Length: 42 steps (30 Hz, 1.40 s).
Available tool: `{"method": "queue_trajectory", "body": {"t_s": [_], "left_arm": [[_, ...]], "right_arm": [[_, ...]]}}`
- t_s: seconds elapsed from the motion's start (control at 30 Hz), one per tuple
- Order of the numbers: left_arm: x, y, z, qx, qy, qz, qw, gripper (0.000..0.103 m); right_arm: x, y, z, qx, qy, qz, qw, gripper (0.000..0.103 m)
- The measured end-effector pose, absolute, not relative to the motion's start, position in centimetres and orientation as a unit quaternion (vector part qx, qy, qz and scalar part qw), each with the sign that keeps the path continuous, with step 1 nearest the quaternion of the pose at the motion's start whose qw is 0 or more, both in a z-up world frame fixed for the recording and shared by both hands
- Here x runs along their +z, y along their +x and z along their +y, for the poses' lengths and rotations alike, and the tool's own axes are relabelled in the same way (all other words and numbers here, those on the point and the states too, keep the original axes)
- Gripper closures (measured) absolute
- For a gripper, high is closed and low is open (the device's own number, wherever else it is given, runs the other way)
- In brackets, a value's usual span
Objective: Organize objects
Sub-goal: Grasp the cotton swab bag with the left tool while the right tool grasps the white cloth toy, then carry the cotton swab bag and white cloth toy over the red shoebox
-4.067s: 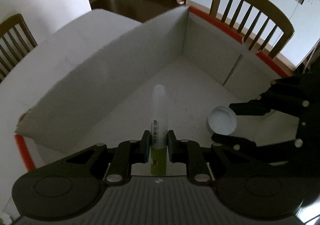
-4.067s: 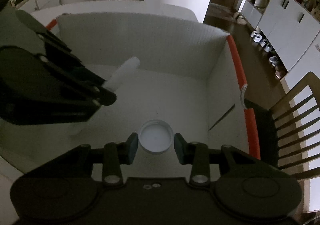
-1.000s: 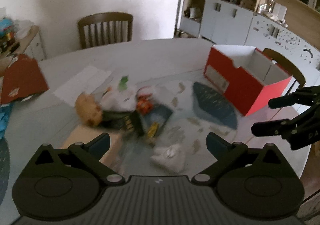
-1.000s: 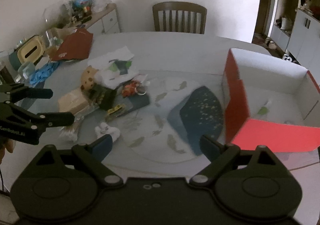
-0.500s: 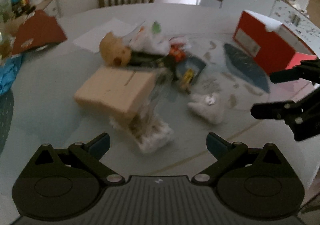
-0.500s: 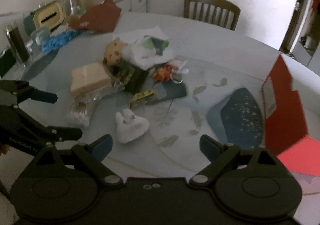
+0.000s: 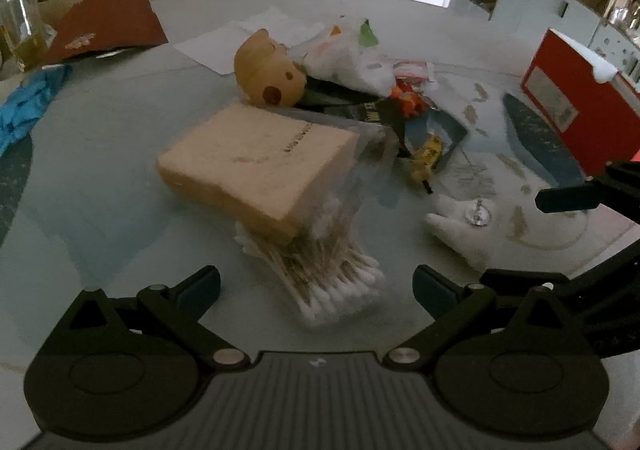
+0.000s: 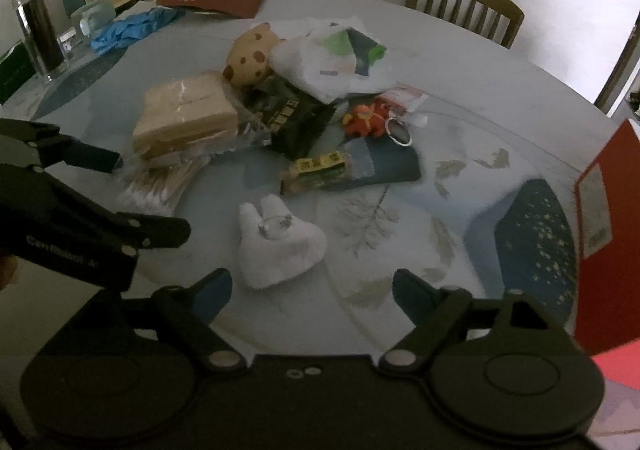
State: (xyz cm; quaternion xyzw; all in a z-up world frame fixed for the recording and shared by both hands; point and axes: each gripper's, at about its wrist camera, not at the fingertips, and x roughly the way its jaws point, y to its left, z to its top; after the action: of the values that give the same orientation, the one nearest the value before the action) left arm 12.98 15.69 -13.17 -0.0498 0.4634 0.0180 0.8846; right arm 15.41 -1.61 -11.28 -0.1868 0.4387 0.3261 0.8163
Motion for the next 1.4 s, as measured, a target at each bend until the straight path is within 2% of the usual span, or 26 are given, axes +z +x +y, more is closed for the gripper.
{"method": "queue_trajectory", "body": {"t_s": [0.27, 0.3, 0.4, 0.47, 0.6, 0.67, 0.93, 1.4], "left_arm": [[-13.2, 13.0, 16.4, 0.044, -0.057, 0.462, 0.884, 0.003], [-13.1, 12.9, 16.4, 0.043, -0.056, 0.461, 0.885, 0.004], [-12.8, 12.7, 16.0, 0.031, -0.043, 0.457, 0.888, 0.021], [-12.7, 12.7, 15.5, 0.018, -0.029, 0.456, 0.889, 0.038], [-12.4, 12.5, 14.9, 0.009, -0.017, 0.459, 0.888, 0.049], [-12.3, 12.3, 15.1, 0.007, -0.024, 0.462, 0.886, 0.054], [-11.8, 10.8, 15.4, -0.02, -0.045, 0.485, 0.873, 0.062], [-10.1, 9.1, 11.3, -0.114, -0.031, 0.482, 0.868, 0.066]], "right_arm": [[-11.8, 16.0, -0.5, 0.343, -0.191, 0.438, 0.809, 0.025], [-11.9, 16.0, -0.3, 0.345, -0.193, 0.438, 0.807, 0.029], [-12.0, 15.9, -0.1, 0.347, -0.193, 0.438, 0.806, 0.035], [-12.0, 16.1, -0.2, 0.346, -0.187, 0.44, 0.807, 0.038], [-11.8, 16.2, -0.2, 0.344, -0.182, 0.439, 0.81, 0.055], [-11.7, 16.0, -0.3, 0.342, -0.183, 0.438, 0.811, 0.056], [-11.1, 14.7, -2.0, 0.332, -0.159, 0.445, 0.817, 0.058], [-8.4, 12.5, -7.5, 0.277, -0.113, 0.453, 0.839, 0.058]]}}
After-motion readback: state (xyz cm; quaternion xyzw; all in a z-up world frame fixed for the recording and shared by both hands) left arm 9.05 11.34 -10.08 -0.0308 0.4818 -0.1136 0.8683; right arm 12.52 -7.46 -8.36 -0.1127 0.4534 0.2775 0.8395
